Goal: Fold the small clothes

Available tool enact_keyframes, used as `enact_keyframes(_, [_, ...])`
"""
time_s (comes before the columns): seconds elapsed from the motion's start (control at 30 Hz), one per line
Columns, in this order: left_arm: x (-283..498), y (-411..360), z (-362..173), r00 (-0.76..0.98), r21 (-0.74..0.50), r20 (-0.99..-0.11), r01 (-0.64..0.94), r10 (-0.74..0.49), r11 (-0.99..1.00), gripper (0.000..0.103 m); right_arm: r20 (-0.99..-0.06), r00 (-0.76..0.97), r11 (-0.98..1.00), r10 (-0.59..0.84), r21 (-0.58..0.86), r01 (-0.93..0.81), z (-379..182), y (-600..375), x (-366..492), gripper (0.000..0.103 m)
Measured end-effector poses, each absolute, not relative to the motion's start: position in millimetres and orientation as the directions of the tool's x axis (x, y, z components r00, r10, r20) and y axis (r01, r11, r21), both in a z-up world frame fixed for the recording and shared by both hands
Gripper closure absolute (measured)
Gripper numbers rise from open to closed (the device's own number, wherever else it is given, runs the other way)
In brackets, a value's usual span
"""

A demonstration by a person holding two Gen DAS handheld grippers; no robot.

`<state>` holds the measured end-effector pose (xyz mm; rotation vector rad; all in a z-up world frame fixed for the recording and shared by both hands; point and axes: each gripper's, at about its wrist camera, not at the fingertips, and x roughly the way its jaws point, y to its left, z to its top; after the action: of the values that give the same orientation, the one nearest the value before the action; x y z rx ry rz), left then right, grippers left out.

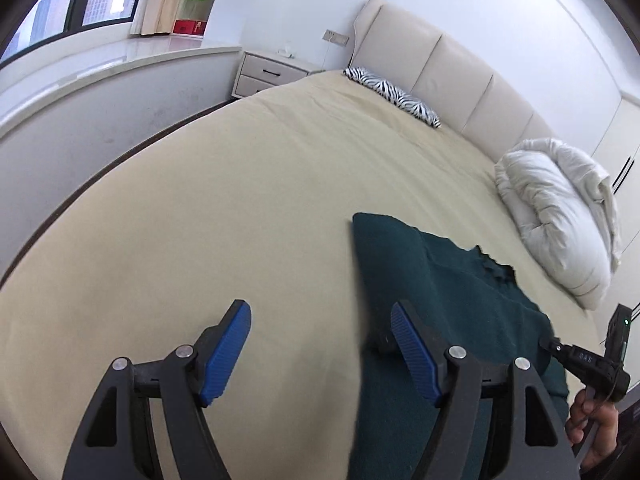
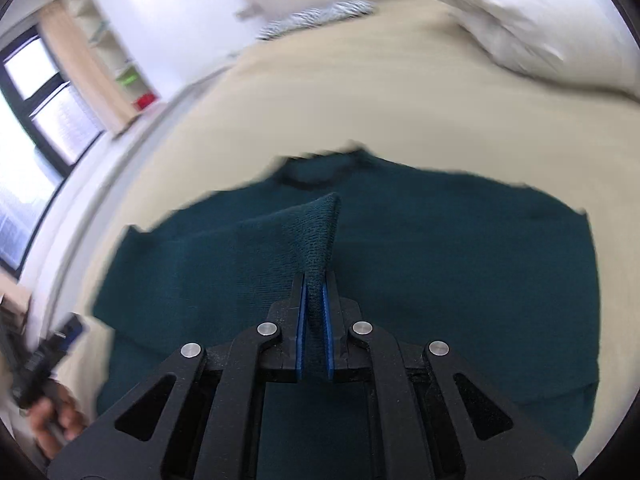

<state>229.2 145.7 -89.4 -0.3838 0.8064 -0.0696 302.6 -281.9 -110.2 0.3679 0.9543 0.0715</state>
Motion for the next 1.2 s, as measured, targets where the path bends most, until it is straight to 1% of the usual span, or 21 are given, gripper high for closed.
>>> enact_keyframes(0.1, [255,138,-90,0.663,-0.322,-0.725,-0.085,-0.188,0.943,0.029,-0.781,0.573,0.911,0.247,0.390,0.138,-130,-300,302,0.097])
enact_keyframes(0.17, [268,132,-91,0.648,-0.311,-0.737,-0.077,-0.190,0.947,0.029,-0.782,0.572,0.911,0.250,0.389,0.134,-138,-300,305,0.097])
enact_keyframes(0.23, [279,127,-91,0.639,-0.296,-0.749,-0.086,-0.175,0.951,0.029,-0.776,0.579,0.913,0.250,0.388,0.127,-140,-303,306,0.097])
enact_keyframes(0.3, [291,120,-95,0.613,-0.291,-0.766,-0.063,-0.193,0.955,0.029,-0.768,0.590,0.906,0.249,0.399,0.138,-139,-309,305,0.097])
enact_keyframes(0.37, [300,110,-101,0.601,-0.257,-0.780,-0.052,-0.175,0.965,0.029,-0.766,0.598,0.912,0.235,0.387,0.138,-136,-309,301,0.097])
enact_keyframes(0.4, [304,106,-104,0.592,-0.246,-0.788,-0.048,-0.171,0.968,0.029,-0.768,0.596,0.914,0.232,0.382,0.137,-138,-311,303,0.097])
enact_keyframes(0.43, [308,103,-108,0.580,-0.246,-0.796,-0.044,-0.176,0.968,0.034,-0.771,0.596,0.916,0.223,0.375,0.142,-139,-313,304,0.097])
enact_keyframes(0.47, [312,100,-112,0.572,-0.239,-0.802,-0.042,-0.173,0.970,0.036,-0.772,0.597,0.916,0.220,0.374,0.147,-141,-313,305,0.097])
enact_keyframes(0.53, [315,94,-114,0.576,-0.211,-0.803,-0.035,-0.153,0.977,0.036,-0.775,0.585,0.906,0.239,0.396,0.153,-146,-316,306,0.097])
enact_keyframes(0.67, [325,92,-112,0.572,-0.210,-0.807,-0.038,-0.151,0.977,0.037,-0.774,0.563,0.882,0.291,0.445,0.157,-151,-318,304,0.091])
enact_keyframes(0.7, [327,90,-113,0.568,-0.205,-0.809,-0.034,-0.150,0.978,0.038,-0.764,0.565,0.867,0.312,0.472,0.159,-151,-320,304,0.084])
enact_keyframes(0.73, [328,90,-115,0.564,-0.196,-0.813,-0.030,-0.145,0.980,0.046,-0.748,0.569,0.846,0.342,0.509,0.162,-151,-323,305,0.080])
enact_keyframes(0.77, [329,89,-116,0.566,-0.183,-0.813,-0.025,-0.137,0.983,0.051,-0.735,0.574,0.829,0.361,0.535,0.163,-151,-324,305,0.073])
enact_keyframes(0.83, [332,85,-118,0.565,-0.170,-0.815,-0.017,-0.131,0.985,0.081,-0.732,0.579,0.830,0.359,0.534,0.161,-150,-322,308,0.071])
enact_keyframes(0.87, [333,83,-118,0.566,-0.168,-0.814,-0.013,-0.132,0.986,0.089,-0.736,0.580,0.840,0.350,0.520,0.154,-150,-318,309,0.071])
enact_keyframes(0.9, [335,81,-119,0.567,-0.155,-0.814,-0.005,-0.125,0.988,0.093,-0.749,0.572,0.857,0.333,0.493,0.147,-151,-313,312,0.074])
enact_keyframes(0.93, [335,78,-119,0.574,-0.140,-0.811,0.001,-0.115,0.990,0.094,-0.770,0.562,0.881,0.303,0.451,0.144,-152,-308,314,0.077])
enact_keyframes(0.97, [334,78,-119,0.582,-0.134,-0.805,0.006,-0.112,0.991,0.095,-0.788,0.555,0.901,0.266,0.407,0.146,-153,-303,315,0.091])
enact_keyframes(1.0, [332,79,-119,0.588,-0.136,-0.800,0.008,-0.115,0.991,0.095,-0.793,0.554,0.909,0.253,0.391,0.146,-153,-301,317,0.095])
enact_keyframes(1.13, [322,88,-121,0.621,-0.156,-0.774,0.004,-0.125,0.988,0.095,-0.783,0.579,0.905,0.228,0.390,0.171,-147,-305,308,0.097])
enact_keyframes(1.2, [326,84,-126,0.628,-0.127,-0.772,0.005,-0.102,0.992,0.095,-0.780,0.587,0.902,0.217,0.390,0.184,-148,-305,304,0.098])
